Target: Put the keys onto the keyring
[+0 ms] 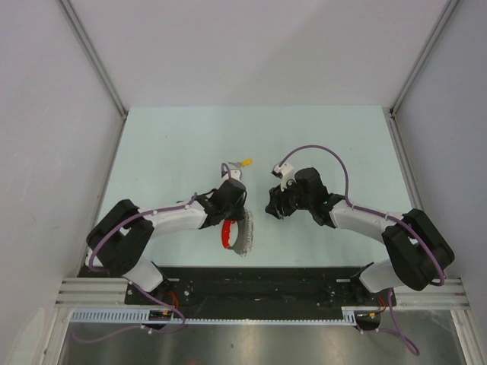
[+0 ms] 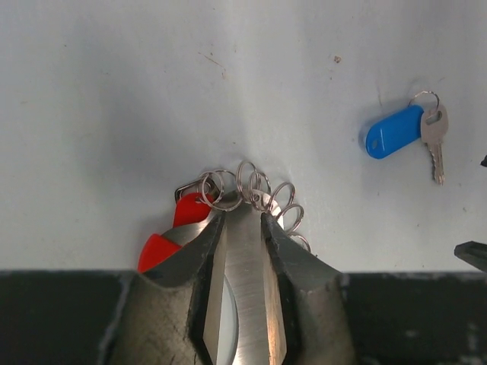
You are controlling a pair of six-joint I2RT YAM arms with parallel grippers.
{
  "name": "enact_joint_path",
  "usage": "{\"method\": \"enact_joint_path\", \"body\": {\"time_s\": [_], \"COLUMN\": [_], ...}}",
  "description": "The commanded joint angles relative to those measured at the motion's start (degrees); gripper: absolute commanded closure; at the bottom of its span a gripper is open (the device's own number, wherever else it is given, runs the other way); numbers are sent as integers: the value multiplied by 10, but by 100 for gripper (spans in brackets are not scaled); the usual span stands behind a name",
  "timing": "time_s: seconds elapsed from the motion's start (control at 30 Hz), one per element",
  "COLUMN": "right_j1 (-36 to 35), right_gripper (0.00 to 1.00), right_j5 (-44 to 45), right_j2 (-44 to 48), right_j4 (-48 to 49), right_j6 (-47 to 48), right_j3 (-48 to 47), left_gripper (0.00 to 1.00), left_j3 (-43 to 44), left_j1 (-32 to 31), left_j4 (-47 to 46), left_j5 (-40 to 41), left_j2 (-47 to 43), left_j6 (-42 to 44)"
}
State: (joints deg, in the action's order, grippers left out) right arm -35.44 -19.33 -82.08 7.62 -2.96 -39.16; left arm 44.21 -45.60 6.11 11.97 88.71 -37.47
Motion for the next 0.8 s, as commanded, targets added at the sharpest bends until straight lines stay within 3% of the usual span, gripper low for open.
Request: {"method": "enact_joint_path", "body": {"time_s": [0.0,0.47,0.77], "right_j1": [1,3,1], "right_gripper": [48,48,48], "right_j5": [3,4,4], "right_j2": [-2,0,3], "right_j4": [7,10,10], "right_j6": [4,4,5], "right_j3": [-19,-15,-15], "left_gripper": [70,76,73], "left_j3": [20,28,27], "left_j1": [-3,-3,-9], "left_j4": [-29,-44,-52], "left_j5": [24,23,19], "left_j2": [16,41,41], "left_j6": [-31,-52,-54]}}
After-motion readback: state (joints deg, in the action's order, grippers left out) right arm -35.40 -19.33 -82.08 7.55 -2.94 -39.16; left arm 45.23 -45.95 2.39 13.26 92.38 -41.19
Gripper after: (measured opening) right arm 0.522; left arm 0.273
